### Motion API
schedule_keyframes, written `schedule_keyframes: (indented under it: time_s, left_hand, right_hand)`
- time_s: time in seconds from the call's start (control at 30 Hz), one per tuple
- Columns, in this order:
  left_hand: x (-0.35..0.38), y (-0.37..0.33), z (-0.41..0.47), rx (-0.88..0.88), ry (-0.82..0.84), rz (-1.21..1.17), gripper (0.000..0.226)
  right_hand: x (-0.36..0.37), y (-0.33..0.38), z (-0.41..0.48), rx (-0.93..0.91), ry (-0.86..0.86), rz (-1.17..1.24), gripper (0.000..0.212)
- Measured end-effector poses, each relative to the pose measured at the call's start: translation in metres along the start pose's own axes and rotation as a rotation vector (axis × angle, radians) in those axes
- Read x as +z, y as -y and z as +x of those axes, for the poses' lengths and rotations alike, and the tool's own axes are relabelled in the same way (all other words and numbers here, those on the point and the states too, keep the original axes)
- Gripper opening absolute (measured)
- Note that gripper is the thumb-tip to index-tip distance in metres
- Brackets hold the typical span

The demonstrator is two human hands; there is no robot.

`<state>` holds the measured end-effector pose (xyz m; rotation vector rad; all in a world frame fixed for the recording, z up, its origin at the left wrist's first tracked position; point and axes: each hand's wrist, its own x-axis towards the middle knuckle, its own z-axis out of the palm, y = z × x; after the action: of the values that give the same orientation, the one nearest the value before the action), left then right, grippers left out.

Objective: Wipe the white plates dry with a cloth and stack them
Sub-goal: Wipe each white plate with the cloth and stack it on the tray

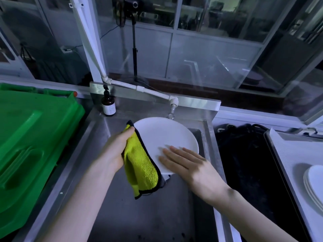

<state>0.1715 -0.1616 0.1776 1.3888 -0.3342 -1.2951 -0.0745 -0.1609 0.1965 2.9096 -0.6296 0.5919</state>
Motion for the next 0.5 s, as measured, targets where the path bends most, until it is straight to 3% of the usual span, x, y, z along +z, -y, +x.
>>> schedule_keyframes:
  time_s: [0.1, 0.23, 0.33, 0.43, 0.5]
  left_hand:
    - [0.005, -0.002, -0.004, -0.051, -0.078, -0.139, 0.033]
    - [0.016, 0.004, -0.008, 0.034, -0.133, -0.242, 0.046]
    - [0.028, 0.019, -0.022, 0.232, -0.187, 0.191, 0.049]
    - [0.041, 0.030, -0.038, 0.593, 0.086, 0.440, 0.035]
    - [0.047, 0.036, -0.039, 0.866, 0.219, 0.601, 0.047]
  right_hand:
    - [0.003, 0.006, 0.000, 0.205, -0.003, 0.268, 0.039]
    - [0.004, 0.006, -0.003, 0.750, -0.062, 0.831, 0.011]
    - [0.007, 0.009, -0.004, 0.957, -0.164, 1.172, 0.019]
    - [0.003, 0.017, 0.006, 0.970, -0.192, 1.410, 0.022]
    - [0.001, 0.013, 0.014, 1.002, -0.221, 1.462, 0.022]
